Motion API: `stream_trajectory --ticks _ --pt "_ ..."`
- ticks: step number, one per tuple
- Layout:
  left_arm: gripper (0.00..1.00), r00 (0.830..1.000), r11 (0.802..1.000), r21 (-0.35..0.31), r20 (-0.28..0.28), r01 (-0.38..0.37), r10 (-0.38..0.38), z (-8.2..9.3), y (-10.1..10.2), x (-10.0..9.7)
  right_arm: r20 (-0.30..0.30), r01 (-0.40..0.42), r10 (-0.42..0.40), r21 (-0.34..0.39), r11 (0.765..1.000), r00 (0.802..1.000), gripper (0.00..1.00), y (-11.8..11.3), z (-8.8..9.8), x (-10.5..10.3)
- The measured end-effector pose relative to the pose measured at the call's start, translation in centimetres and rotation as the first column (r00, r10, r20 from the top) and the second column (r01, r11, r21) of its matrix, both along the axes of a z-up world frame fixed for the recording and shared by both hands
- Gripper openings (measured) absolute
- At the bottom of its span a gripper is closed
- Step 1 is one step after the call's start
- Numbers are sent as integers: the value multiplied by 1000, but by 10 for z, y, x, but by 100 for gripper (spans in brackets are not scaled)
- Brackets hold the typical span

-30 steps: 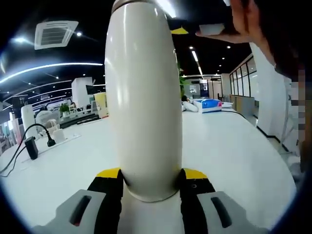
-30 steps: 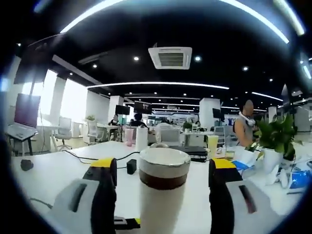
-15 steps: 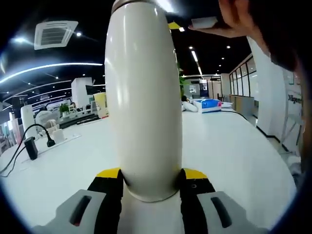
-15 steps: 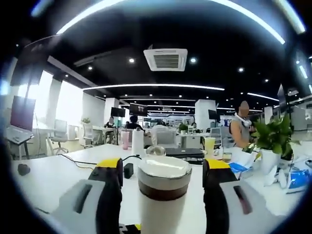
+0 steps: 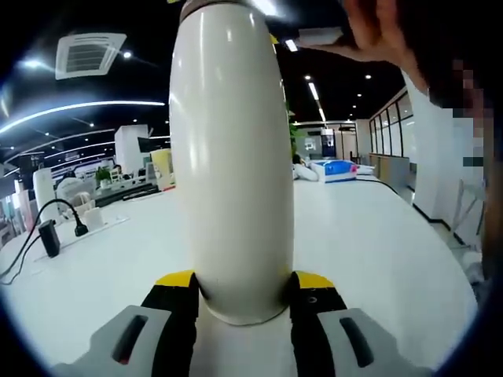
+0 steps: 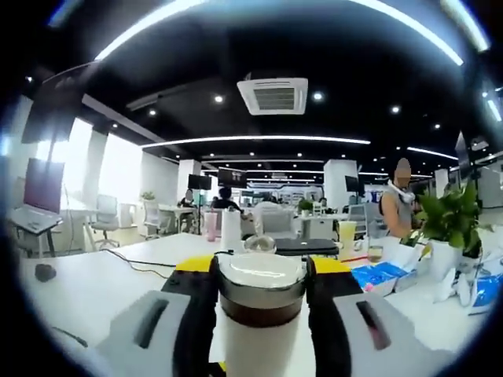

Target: Grasp the water cup twist off the cup lid place the cup lid on the table

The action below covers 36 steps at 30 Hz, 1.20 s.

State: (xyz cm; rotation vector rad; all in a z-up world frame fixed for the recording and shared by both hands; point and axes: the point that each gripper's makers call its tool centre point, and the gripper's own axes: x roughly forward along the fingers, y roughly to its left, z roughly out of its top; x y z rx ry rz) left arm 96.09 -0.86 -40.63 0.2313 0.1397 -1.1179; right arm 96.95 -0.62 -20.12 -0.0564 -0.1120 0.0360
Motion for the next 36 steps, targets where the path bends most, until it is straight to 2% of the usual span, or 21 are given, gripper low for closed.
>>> stream_trajectory --ticks 4,9,10,11,12,15,19,23,26,27,29,30,31,32,33,34,36 --pt "47 1000 1000 -2 -2 1 -1 0 0 0 -3 -34 34 -15 999 999 46 0 -2 -3" --pt "47 1000 1000 -3 -1 1 -1 0 0 0 -19 -145 146 58 988 989 46 5 -4 -1" --pt "47 1000 1000 -3 0 0 0 0 0 -1 -19 -139 140 45 989 990 46 1 -4 -1" --pt "47 1000 1000 -2 0 0 0 0 0 -1 -16 -171 171 5 985 985 46 5 -4 -1" --pt "47 1000 1000 -3 0 -1 1 0 0 0 -10 -204 204 -1 979 979 46 7 -3 -2" --pt "47 1000 1000 -2 2 -3 3 0 0 0 1 -286 286 14 958 958 46 7 -3 -3" --pt "47 1000 1000 -1 4 -5 5 0 0 -1 20 -345 345 34 938 938 45 5 -2 -2" --pt "47 1000 1000 -2 3 -6 6 1 0 -1 14 -407 407 32 913 913 45 8 -1 0" --pt "47 1000 1000 -1 5 -7 7 0 0 0 3 -472 472 35 881 881 45 10 -1 1" --pt "47 1000 1000 -1 5 -7 7 0 0 -1 1 -480 480 35 877 877 45 10 -1 0" --pt "47 1000 1000 0 6 -6 6 0 0 -1 -7 -528 528 36 849 849 45 10 -2 -2" --pt "47 1000 1000 1 8 -5 5 -1 0 -1 -6 -537 538 36 843 843 45 10 -2 -3" --pt "47 1000 1000 3 11 -4 4 -1 0 -1 -1 -559 559 53 828 829 45 11 -2 -5" --pt "47 1000 1000 5 13 -5 5 -1 -1 -1 -14 -587 591 103 803 806 45 13 -6 -7" --pt "47 1000 1000 4 15 -7 6 -1 -1 -1 28 -606 606 74 792 795 45 12 0 -6" --pt "47 1000 1000 4 15 -6 6 -1 -1 -1 6 -591 593 86 802 805 45 9 -5 -6" --pt "47 1000 1000 2 13 1 -1 -2 -1 -2 7 -613 614 66 787 789 45 9 -3 -7"
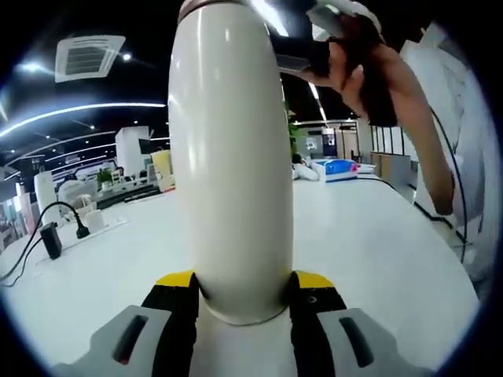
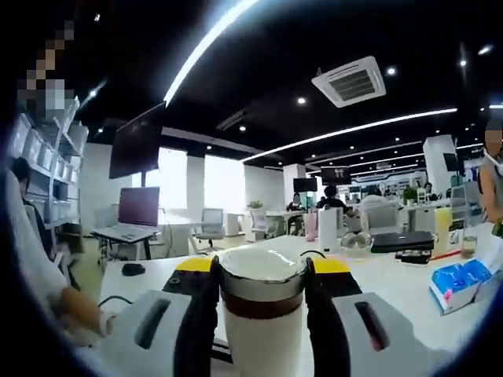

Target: Grasp the water cup twist off the cup lid place the cup lid on the table

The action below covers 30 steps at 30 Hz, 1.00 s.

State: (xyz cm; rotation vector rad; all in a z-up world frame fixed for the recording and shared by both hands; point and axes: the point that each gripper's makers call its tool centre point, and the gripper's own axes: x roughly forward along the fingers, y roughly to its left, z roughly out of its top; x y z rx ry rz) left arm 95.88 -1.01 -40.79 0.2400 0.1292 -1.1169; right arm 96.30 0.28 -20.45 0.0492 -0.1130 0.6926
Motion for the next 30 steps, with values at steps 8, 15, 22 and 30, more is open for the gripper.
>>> stream_trajectory --ticks 8,15,22,30 --pt "47 1000 1000 -2 -3 -2 2 -1 0 -1 21 -65 65 3 998 998 45 1 -1 0" --pt "47 1000 1000 -2 -3 -2 2 -1 -1 -1 35 -170 170 2 985 985 45 4 -2 -2" --pt "47 1000 1000 -4 -5 -4 4 -1 0 2 26 -251 251 -8 968 968 45 9 -4 -2" --pt "47 1000 1000 -4 -7 -5 5 0 -1 -3 33 -341 340 0 940 940 45 10 -4 -2"
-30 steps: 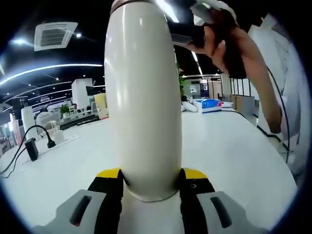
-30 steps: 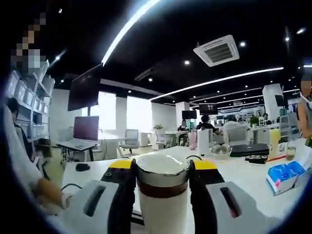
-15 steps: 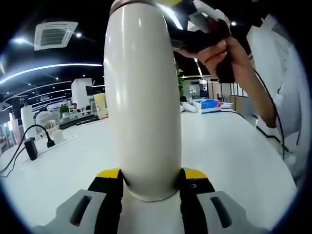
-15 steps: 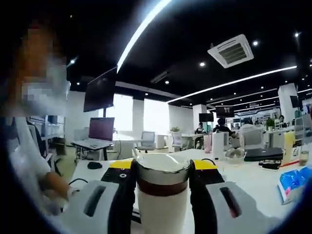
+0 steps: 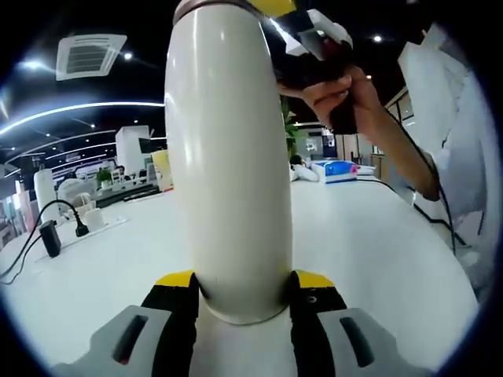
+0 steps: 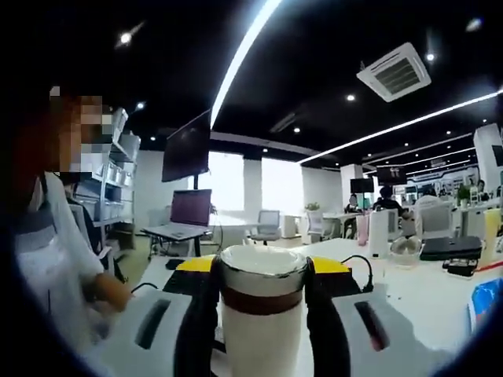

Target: Grasp the water cup twist off the cup lid place the cup lid on the table

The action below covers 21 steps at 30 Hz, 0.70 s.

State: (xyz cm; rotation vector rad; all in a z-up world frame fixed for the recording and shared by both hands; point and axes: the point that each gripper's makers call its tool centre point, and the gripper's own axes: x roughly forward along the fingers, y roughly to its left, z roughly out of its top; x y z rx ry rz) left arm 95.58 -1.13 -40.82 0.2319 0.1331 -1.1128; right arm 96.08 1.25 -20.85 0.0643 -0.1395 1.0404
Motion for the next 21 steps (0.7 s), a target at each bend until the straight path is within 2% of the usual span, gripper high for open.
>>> stream_trajectory --ticks 10,18,21 --pt "47 1000 1000 -2 -2 0 0 0 0 0 -7 -116 116 10 993 993 45 2 1 1" --pt "47 1000 1000 -1 -3 2 -2 1 0 0 -2 -217 217 31 976 976 45 3 0 0" --pt "47 1000 1000 -2 -4 2 -2 0 1 2 2 -266 267 40 963 964 46 4 0 -2"
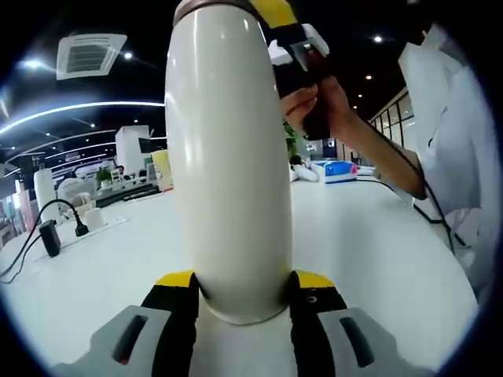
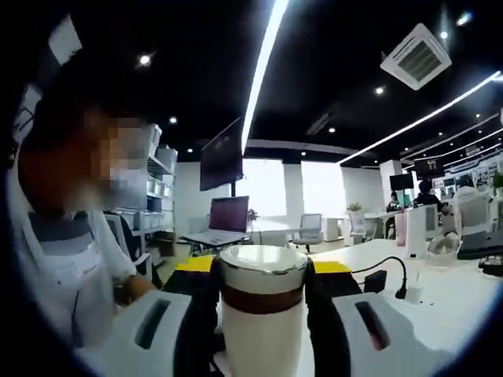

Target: Grasp the water cup twist off the cup lid place the cup lid on the table

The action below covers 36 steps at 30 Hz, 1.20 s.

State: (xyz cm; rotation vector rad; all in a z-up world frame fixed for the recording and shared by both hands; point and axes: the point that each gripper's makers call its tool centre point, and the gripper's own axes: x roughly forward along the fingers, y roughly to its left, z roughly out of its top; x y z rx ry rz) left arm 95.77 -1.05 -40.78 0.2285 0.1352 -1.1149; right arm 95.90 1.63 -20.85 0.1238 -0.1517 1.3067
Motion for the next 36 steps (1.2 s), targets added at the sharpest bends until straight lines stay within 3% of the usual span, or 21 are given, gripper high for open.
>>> stream_trajectory --ticks 14,22,31,36 --pt "47 1000 1000 3 1 9 -9 0 1 5 56 -134 137 -51 990 989 46 3 -5 -6" --pt "47 1000 1000 3 -2 13 -13 -1 -1 4 49 -179 182 -72 981 982 46 2 -11 -6" --pt "47 1000 1000 4 -1 14 -14 -1 -1 3 61 -146 154 -118 982 986 48 5 -14 -7" --pt "47 1000 1000 5 2 15 -15 -1 -2 1 80 -65 79 -165 984 994 53 4 -17 -4"
